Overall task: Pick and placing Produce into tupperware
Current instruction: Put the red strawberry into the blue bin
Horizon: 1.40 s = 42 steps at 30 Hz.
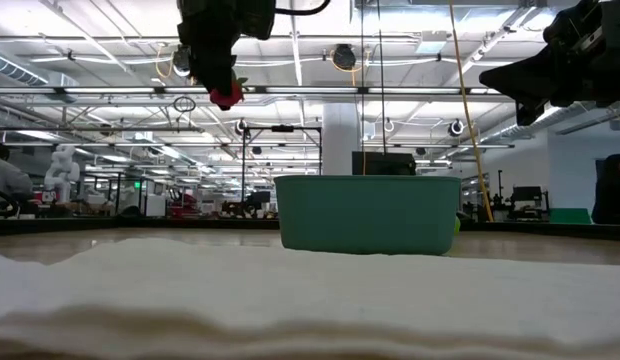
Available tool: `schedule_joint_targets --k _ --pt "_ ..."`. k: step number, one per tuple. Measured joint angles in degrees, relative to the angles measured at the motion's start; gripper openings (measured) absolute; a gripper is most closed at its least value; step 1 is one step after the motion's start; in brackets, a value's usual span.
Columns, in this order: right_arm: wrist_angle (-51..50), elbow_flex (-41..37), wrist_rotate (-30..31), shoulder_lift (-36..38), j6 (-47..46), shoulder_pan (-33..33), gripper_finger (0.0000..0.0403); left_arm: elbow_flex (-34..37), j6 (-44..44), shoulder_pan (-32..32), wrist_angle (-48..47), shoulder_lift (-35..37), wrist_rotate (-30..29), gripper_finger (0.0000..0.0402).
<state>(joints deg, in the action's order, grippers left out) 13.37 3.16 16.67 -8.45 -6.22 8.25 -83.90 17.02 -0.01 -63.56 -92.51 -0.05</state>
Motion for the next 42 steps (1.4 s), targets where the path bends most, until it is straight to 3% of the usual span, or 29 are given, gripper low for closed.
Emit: schedule_joint_targets --k 11,35,42 --pt "0.02 -0.02 0.00 0.00 0.00 -0.02 0.0000 0.00 1.04 0.22 8.33 0.00 -0.26 0.0141" --pt "0.00 -0.02 0.00 0.02 0.00 -0.02 0.0000 -0.12 -3.46 6.20 20.78 -4.72 11.10 0.0141" --pt "0.10 0.00 0.02 0.02 0.00 -0.02 0.0000 -7.56 -5.63 6.15 18.38 -7.39 10.78 0.0141"
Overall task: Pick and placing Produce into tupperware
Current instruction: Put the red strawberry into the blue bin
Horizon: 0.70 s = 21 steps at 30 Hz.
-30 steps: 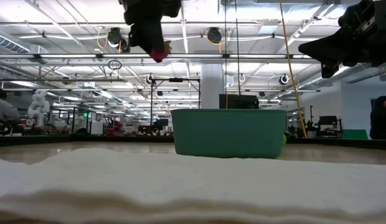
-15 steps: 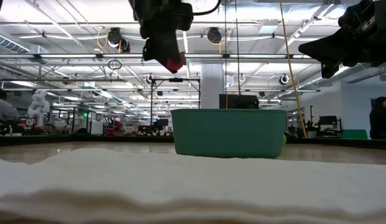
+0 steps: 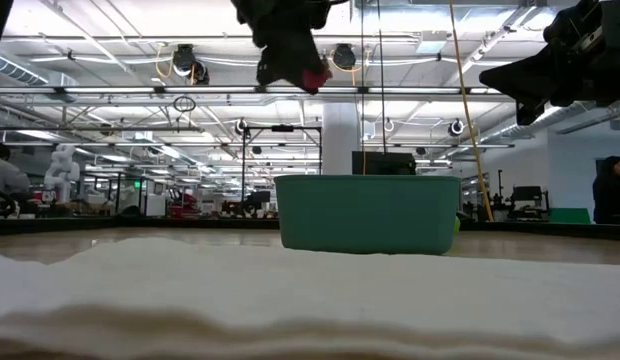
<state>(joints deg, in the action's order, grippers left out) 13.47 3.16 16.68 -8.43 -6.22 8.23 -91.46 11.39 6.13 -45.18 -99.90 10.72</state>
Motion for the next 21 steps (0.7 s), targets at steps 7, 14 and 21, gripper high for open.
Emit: schedule_joint_targets --k 7,14,21 --pt "0.59 -0.01 0.01 -0.25 -0.04 0.00 0.0000 -9.08 -3.07 -0.34 -4.71 -6.97 0.04 0.0141" --pt "0.57 -0.02 -0.02 -0.33 -0.04 0.00 0.0000 -14.40 -6.01 -1.57 -5.99 -14.17 1.33 0.0141" --pt "0.43 -0.02 -0.02 -0.33 0.00 0.01 0.0000 -14.56 -8.17 -4.02 -5.94 -16.75 1.33 0.0140"
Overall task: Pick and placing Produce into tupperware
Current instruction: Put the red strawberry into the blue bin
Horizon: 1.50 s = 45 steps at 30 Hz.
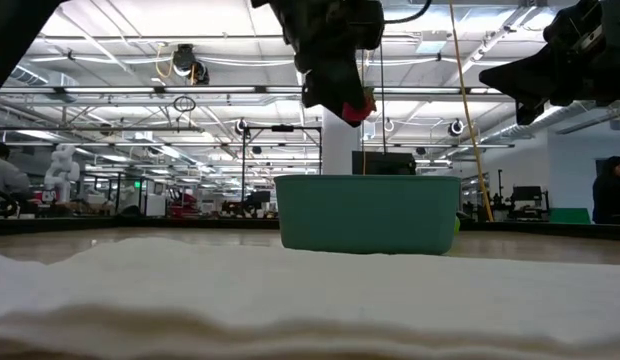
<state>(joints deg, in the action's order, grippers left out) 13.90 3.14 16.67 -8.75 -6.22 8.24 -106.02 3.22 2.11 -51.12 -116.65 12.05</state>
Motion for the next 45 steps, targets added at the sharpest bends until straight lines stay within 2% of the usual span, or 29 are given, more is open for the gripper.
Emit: schedule_joint_targets --k 11,19,40,45 --pt "-0.02 0.00 0.02 0.00 0.00 0.00 0.0000 0.94 -2.53 -3.92 -2.49 -0.05 -0.36 0.0140" --pt "-0.01 0.01 0.00 0.00 0.02 -0.01 0.0000 3.93 -2.47 -6.44 -2.15 -0.06 -4.09 0.0140" --pt "0.06 0.00 0.00 0.00 0.02 0.00 0.0000 5.96 -2.53 -6.17 1.69 -0.52 -4.54 0.0140" --pt "0.16 0.01 0.00 -0.01 0.02 0.01 0.0000 9.22 -2.12 -5.98 4.06 -0.51 -4.55 0.0140"
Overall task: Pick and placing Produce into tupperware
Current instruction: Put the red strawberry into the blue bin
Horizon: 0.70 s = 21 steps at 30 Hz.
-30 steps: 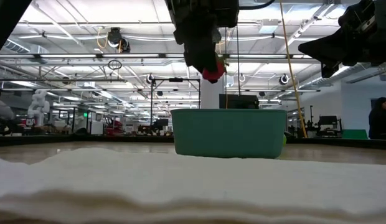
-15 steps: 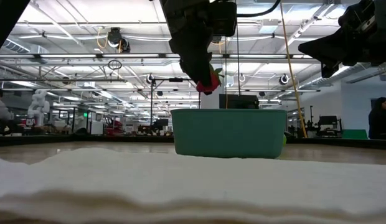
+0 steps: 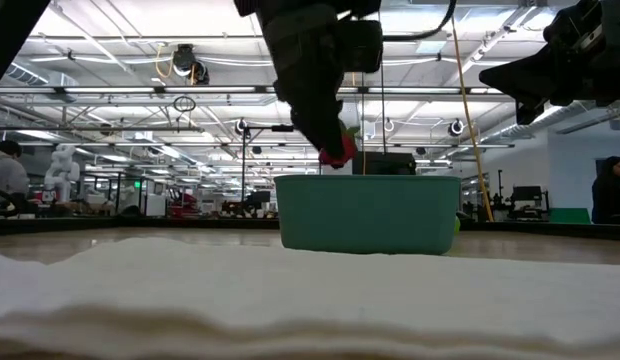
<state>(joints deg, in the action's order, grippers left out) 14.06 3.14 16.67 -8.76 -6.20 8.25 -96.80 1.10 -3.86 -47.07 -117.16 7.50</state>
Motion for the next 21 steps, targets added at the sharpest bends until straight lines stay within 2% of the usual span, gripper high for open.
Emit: schedule_joint_targets --k 21 --pt "-0.02 0.01 0.00 0.01 0.00 -0.01 0.0000 9.17 0.52 0.41 10.62 0.08 0.01 0.0140"
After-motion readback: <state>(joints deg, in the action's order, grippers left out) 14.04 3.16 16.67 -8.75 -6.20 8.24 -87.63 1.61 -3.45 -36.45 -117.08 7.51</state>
